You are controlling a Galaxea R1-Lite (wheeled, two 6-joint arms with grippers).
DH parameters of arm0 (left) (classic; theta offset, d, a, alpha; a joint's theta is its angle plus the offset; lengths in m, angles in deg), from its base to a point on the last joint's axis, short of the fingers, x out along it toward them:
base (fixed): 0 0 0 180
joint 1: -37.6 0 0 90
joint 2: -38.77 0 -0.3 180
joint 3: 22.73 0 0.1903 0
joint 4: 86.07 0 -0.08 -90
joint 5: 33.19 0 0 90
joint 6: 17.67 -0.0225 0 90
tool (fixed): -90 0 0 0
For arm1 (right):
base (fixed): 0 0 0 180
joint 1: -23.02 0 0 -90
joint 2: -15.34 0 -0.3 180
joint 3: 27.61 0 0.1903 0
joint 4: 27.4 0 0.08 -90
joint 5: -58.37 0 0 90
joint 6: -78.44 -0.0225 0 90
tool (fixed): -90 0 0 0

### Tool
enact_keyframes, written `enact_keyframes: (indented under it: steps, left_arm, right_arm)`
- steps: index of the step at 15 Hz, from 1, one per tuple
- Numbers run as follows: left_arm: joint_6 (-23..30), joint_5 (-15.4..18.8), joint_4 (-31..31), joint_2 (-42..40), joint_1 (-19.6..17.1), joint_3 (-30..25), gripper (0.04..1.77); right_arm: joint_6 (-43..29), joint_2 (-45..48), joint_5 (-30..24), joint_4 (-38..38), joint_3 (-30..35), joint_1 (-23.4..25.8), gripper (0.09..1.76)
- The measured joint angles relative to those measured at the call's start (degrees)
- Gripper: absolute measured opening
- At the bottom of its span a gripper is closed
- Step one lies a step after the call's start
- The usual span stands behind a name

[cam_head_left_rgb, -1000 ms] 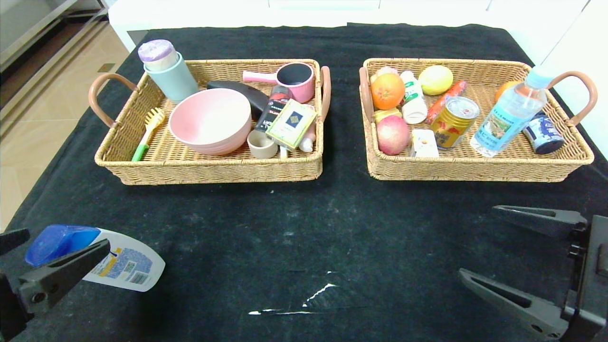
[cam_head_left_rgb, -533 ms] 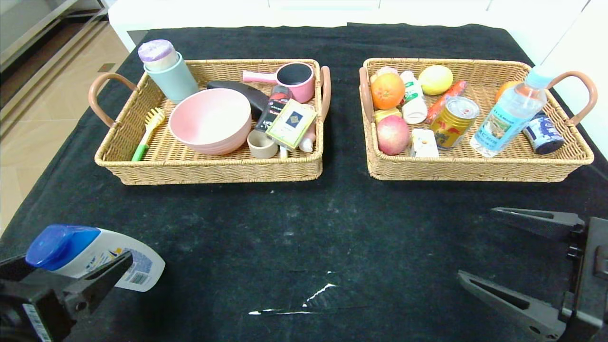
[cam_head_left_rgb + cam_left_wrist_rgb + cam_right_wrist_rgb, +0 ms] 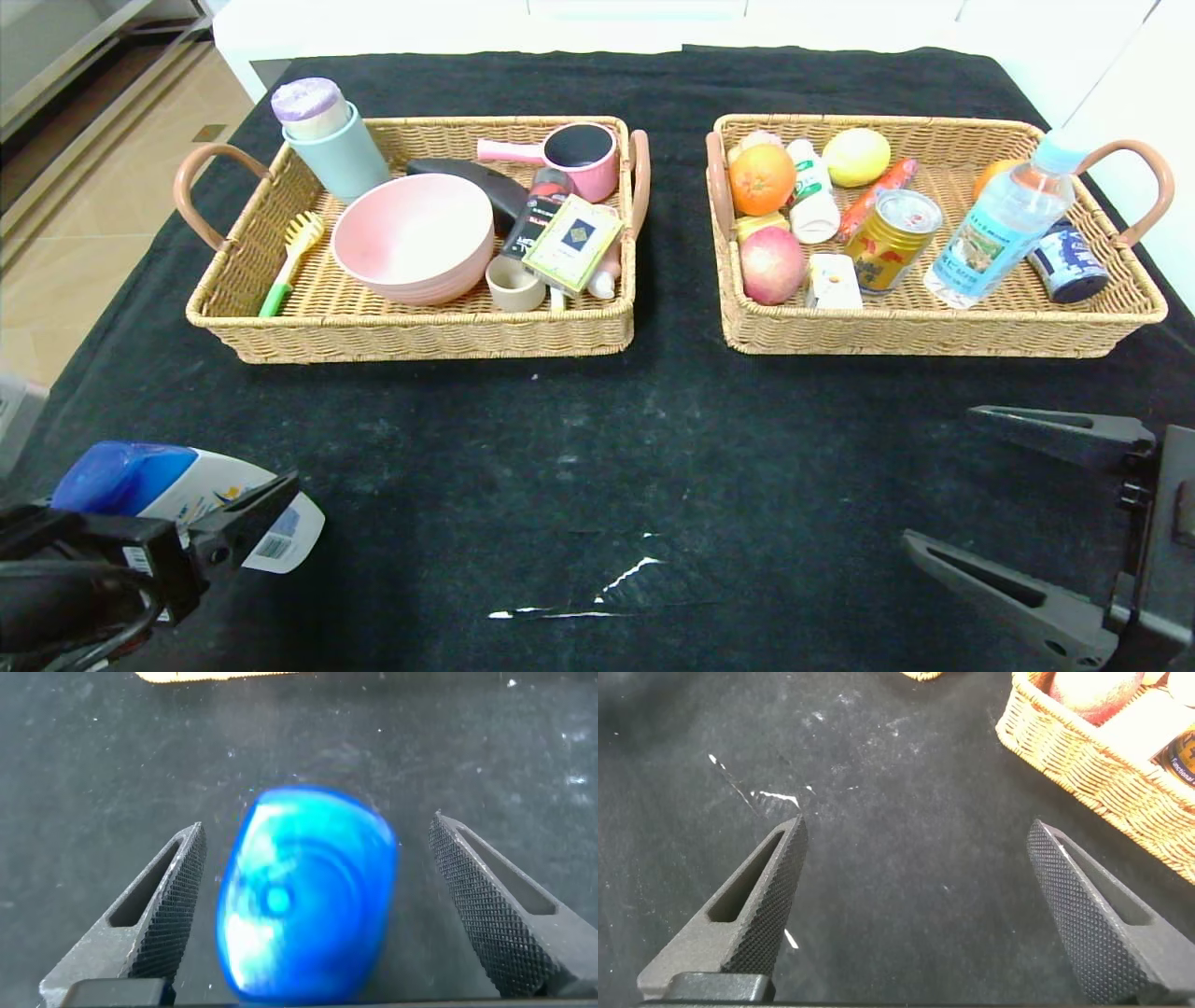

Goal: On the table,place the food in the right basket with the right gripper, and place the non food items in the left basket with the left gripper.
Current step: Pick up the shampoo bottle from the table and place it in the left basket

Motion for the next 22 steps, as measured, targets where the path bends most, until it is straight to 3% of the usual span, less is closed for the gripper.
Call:
enact_keyframes:
  steps: [3, 7, 11, 22]
  left_arm:
    - [-0.1, 0.6, 1.1, 1.6, -1.6, 0.3, 1.72]
    - [-0.1, 0.6, 1.6, 2.3, -1.9, 0.2, 1.09]
    - [-0.2, 0.7, 1.1, 2.4, -1.9, 0.2, 0.63]
    - [-0.1, 0.8, 1.3, 2.4, -1.9, 0.2, 0.62]
  right_arm:
    - [0.0, 0.0, 0.0, 0.0, 0.0, 0.0, 1.71]
    - [0.0, 0.0, 0.0, 0.0, 0.0, 0.0, 1.71]
    - [0.0, 0.0, 0.0, 0.0, 0.0, 0.0, 1.71]
    - [0.0, -0.1, 0.0, 0.0, 0.0, 0.0, 1.71]
